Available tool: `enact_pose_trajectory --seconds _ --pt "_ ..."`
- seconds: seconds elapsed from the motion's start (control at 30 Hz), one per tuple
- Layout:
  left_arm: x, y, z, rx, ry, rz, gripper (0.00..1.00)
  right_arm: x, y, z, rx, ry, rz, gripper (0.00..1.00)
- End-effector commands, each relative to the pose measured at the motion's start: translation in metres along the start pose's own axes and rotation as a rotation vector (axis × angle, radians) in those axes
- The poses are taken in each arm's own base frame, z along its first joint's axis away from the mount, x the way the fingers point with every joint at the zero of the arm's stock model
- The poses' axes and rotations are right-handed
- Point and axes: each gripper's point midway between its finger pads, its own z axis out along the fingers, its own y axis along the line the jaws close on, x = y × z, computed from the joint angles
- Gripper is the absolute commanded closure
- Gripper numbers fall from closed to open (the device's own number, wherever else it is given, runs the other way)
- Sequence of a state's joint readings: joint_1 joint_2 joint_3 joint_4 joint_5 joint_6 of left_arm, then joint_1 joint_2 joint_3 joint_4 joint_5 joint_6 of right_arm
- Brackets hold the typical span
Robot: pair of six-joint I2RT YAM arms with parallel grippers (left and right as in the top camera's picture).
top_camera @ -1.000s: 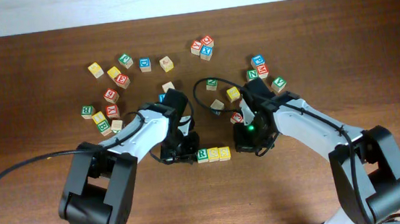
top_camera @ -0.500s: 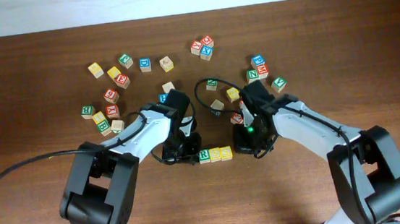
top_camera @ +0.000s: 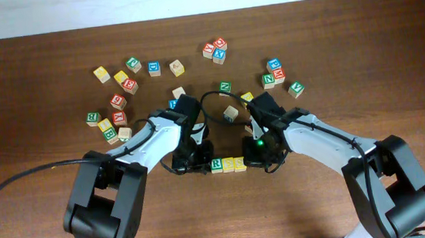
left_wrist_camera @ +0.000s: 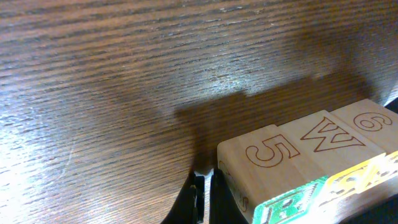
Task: Spell out RSS
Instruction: 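Push the blocks together between both grippers to straighten the row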
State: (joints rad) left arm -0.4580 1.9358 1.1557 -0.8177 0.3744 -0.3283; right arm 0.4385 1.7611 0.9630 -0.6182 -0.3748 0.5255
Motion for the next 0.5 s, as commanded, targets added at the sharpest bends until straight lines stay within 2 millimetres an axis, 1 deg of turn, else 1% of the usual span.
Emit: enact_pose_trajectory --seconds 0.0,0.27,0.3,0.37,0.47 --pt "0.003 0.009 0.011 -0.035 0.022 0.026 1.0 0.005 0.012 0.003 -0.036 0.017 -0.013 0.96" --pt "0.003 0.01 0.011 -0.039 0.02 0.025 1.0 0.005 0.011 0.003 -0.032 0.016 -0.016 0.96" --pt "0.002 0.01 0.011 -0.04 0.019 0.023 1.0 0.004 0.011 0.003 -0.03 0.012 -0.042 0.96" --pt "0.001 0.014 0.01 -0.051 0.013 0.017 1.0 0.0 0.006 0.001 -0.002 -0.008 -0.046 0.96" --pt "-0.002 0.024 0.004 -0.081 0.003 -0.006 1.0 -0.002 0.007 -0.005 0.004 -0.022 -0.049 0.96"
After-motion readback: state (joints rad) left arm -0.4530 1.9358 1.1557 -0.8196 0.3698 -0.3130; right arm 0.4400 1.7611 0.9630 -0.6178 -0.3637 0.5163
